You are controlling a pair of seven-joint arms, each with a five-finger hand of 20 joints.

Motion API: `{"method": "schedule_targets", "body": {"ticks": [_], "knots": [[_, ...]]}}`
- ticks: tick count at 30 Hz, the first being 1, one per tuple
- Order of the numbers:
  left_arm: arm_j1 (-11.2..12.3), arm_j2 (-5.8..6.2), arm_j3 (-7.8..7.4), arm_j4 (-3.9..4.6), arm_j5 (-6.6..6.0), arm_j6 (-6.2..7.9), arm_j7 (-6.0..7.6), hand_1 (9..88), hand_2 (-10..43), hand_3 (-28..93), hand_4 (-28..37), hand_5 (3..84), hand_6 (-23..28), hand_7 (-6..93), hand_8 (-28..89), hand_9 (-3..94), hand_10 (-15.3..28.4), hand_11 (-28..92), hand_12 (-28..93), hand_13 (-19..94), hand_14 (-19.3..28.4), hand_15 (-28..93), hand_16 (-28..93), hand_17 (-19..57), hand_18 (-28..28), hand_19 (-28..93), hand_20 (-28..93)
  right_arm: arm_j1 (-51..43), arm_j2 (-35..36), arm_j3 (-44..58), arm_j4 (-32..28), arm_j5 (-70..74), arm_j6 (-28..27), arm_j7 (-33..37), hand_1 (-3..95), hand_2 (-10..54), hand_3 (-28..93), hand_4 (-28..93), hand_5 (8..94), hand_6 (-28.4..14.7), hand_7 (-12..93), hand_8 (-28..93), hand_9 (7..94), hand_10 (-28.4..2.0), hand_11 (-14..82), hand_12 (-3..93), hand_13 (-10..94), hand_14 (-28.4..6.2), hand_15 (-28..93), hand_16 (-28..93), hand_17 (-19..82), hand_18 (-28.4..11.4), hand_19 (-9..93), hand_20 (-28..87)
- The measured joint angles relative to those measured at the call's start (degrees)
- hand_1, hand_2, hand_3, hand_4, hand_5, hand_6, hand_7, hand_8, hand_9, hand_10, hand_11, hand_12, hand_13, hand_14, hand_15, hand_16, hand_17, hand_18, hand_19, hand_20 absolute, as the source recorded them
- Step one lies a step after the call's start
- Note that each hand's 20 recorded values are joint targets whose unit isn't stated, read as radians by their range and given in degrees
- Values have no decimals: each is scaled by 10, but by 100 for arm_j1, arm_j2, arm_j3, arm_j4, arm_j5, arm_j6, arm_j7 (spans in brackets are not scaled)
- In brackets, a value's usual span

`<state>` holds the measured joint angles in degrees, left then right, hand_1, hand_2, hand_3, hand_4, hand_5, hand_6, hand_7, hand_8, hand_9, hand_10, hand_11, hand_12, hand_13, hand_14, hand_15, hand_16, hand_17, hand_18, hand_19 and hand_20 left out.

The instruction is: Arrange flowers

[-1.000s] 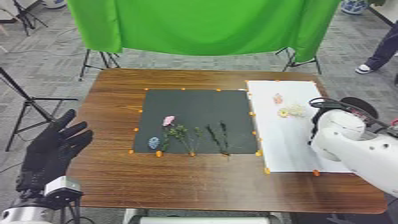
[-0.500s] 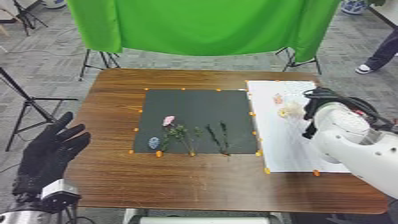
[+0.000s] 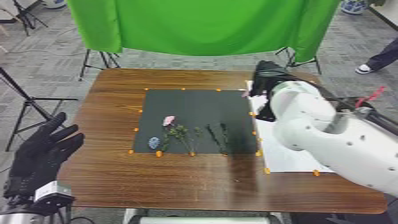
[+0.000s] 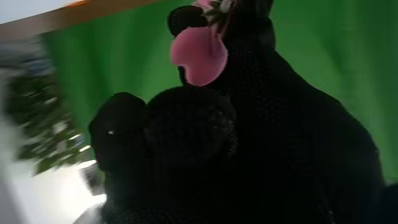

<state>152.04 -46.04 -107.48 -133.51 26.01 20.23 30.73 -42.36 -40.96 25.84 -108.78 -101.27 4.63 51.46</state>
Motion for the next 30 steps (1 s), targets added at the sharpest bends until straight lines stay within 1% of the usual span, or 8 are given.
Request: {"method": "schedule_targets", "body": {"ticks": [3,6,8,13,15,23,25,30], "knots": [[0,-34,-11,-3,7,0,-7,301,66,636,-194,367,98,85,-69,331,206,276,117,220,280,575,-121,-64,284,560,-4,51,-440,-231,-8,-36,-8,-84,616,-95,751,-283,817,-10,239,61,933,-79,69,321,888,15,686,172,611,-128,932,424],[-14,-91,-23,-3,30,-7,-61,302,66,635,-195,367,98,85,-70,330,207,276,117,220,280,575,-121,-64,284,560,-4,96,-878,-525,58,-89,-8,-121,614,-95,753,-283,816,-10,241,61,933,-78,69,321,888,15,687,173,611,-127,932,425],[-46,-155,-23,-3,75,-17,-135,301,66,636,-194,367,98,85,-70,330,207,274,116,220,280,575,-121,-64,284,560,-4,96,-1175,-655,169,-93,-7,-122,614,-95,753,-283,816,-10,241,61,933,-78,69,322,888,15,687,173,611,-128,932,426],[-193,-356,-30,11,231,-75,-412,301,66,635,-194,367,99,84,-69,331,207,274,117,220,280,575,-121,-64,284,560,-4,100,-1767,-900,497,-86,11,-113,612,-95,752,-283,814,-9,244,61,933,-78,68,322,887,14,688,174,610,-126,932,428],[-238,-404,-30,17,265,-93,-454,301,66,635,-194,367,99,84,-69,331,207,274,117,220,280,574,-121,-64,284,560,-4,100,-1924,-966,577,-85,11,-109,612,-95,752,-283,813,-8,244,62,933,-78,68,322,887,14,689,174,610,-126,932,428],[-368,-431,-14,59,337,-171,-553,301,66,635,-194,367,98,85,-69,330,207,275,118,220,280,574,-121,-64,284,560,-4,128,-2266,-1224,688,-88,56,-105,608,-95,747,-283,806,-4,248,61,929,-80,68,322,885,13,691,174,608,-125,932,431],[-448,-451,5,87,387,-215,-634,301,66,635,-193,367,99,84,-69,331,207,275,118,220,280,574,-121,-64,284,560,-4,146,-2331,-1281,751,-88,93,-112,608,-95,746,-283,803,-2,250,60,929,-80,68,320,884,12,692,175,607,-126,932,432],[-745,-555,54,159,528,-340,-926,301,66,635,-193,367,99,84,-69,331,207,275,118,220,280,574,-121,-64,284,560,-4,253,-2485,-1494,962,-67,217,-112,605,-95,743,-283,798,1,254,57,927,-80,67,319,880,8,693,176,602,-128,932,433]]}}
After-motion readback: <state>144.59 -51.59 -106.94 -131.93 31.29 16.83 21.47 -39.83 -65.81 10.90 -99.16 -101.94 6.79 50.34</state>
